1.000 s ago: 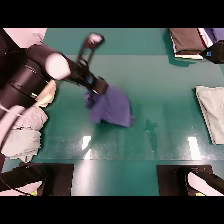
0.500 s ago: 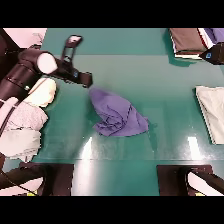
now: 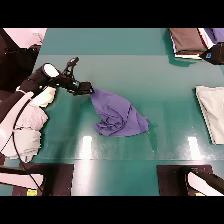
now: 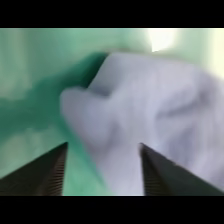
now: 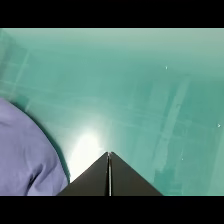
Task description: Fold the shirts.
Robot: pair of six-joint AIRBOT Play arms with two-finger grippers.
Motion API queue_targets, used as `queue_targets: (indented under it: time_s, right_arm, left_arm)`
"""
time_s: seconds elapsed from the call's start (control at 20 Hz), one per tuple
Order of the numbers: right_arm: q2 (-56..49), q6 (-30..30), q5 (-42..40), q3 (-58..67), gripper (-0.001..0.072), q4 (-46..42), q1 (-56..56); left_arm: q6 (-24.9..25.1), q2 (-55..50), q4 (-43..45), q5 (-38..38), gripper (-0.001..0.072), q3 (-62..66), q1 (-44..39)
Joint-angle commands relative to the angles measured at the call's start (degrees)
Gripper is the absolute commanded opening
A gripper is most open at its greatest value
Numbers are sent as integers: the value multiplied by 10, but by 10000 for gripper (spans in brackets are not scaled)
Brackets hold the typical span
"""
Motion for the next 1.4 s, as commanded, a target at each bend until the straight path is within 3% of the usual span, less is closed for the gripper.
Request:
queue_targets:
  time_s: [0.0, 0.05, 0.1, 0.15, 0.3, 0.35, 0.4, 0.45, 0.7, 0.95, 1.0, 1.05, 1.1, 1.15, 1.35]
  right_arm:
    - [0, 0, 11, 0, 16, 0, 0]
    - [0, 0, 22, -4, 16, 0, 0]
    - [1, 0, 34, -16, 16, 0, 0]
    - [1, 0, 52, -38, 16, 1, 0]
    - [1, 11, 91, -150, 17, 7, 1]
    - [0, 11, 86, -202, 95, 16, 0]
    - [0, 11, 73, -254, 402, 25, 1]
    - [0, 11, 47, -309, 604, 47, 1]
    - [-69, -89, -89, -490, 553, 245, 59]
    - [-172, -108, -148, -456, 543, 264, 161]
    - [-186, -108, -148, -440, 421, 251, 170]
    - [-194, -107, -145, -425, 201, 231, 175]
    - [-196, -107, -142, -413, 47, 211, 175]
    - [-196, -107, -134, -398, 14, 190, 174]
    - [-131, -65, -105, -319, 14, 120, 132]
  left_arm:
    - [50, -41, -99, 40, 476, -3, 5]
    - [50, -40, -99, 44, 427, 2, 5]
    - [50, -39, -97, 42, 112, 10, 6]
    - [52, -38, -95, 34, 26, 22, 8]
    - [52, -38, -69, -26, 28, 86, 9]
    - [52, -38, -60, -48, 28, 107, 9]
    - [57, -38, -55, -68, 28, 128, 9]
    - [62, -38, -54, -83, 28, 143, 9]
    - [65, -38, -44, -111, 28, 162, 9]
    - [64, -38, -34, -138, 28, 162, 9]
    - [64, -38, -30, -142, 27, 162, 9]
    - [64, -38, -30, -149, 28, 162, 9]
    - [64, -37, -29, -153, 28, 162, 9]
    - [64, -32, -26, -154, 27, 162, 9]
    - [64, 41, 27, -149, 27, 193, 9]
